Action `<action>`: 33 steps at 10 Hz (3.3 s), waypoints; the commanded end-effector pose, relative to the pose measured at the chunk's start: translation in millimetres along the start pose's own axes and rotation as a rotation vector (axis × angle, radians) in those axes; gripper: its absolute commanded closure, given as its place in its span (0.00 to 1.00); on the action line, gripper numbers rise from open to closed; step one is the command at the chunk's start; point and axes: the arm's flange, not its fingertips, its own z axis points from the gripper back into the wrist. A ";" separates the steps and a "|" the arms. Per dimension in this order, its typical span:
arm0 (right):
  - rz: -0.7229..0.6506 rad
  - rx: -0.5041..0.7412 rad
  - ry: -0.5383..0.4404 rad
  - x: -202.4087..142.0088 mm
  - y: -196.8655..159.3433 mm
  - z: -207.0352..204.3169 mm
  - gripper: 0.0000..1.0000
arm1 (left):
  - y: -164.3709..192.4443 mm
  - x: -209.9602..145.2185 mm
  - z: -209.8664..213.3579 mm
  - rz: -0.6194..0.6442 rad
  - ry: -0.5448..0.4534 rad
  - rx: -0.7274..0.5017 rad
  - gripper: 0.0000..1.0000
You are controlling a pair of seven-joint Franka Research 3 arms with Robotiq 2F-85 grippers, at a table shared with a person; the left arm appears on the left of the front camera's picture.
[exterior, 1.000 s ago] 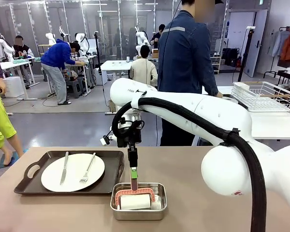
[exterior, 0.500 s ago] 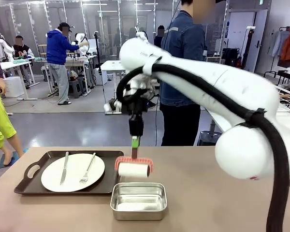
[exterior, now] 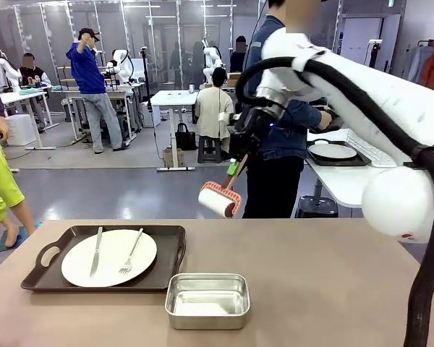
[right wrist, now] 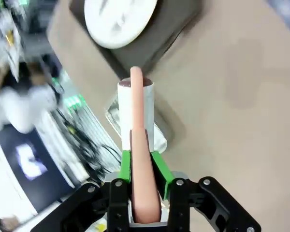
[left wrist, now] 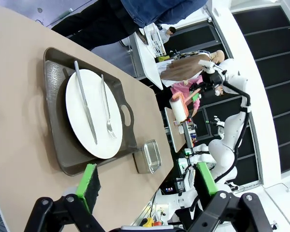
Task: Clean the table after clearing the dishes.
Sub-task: When the left (or right) Handle tray is removed, use the left hand (or right hand) to clean the left (or right) side of the table with the Lint Roller.
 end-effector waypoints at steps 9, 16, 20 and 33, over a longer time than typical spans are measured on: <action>-0.418 0.327 -0.207 -68.2 -108.8 -19.2 1.00 | -0.6 -2.6 2.2 -0.013 -0.004 -0.009 0.00; -0.428 0.253 -0.312 -76.0 -87.2 -19.1 0.78 | -0.6 -2.6 2.2 -0.013 -0.004 -0.009 0.00; -0.488 0.219 -0.433 -108.6 -92.9 -39.7 0.78 | -0.6 -2.6 2.2 -0.013 -0.004 -0.009 0.00; -0.753 -0.227 -0.347 -101.1 -77.2 -93.0 0.78 | -0.6 -2.6 2.2 -0.013 -0.004 -0.009 0.00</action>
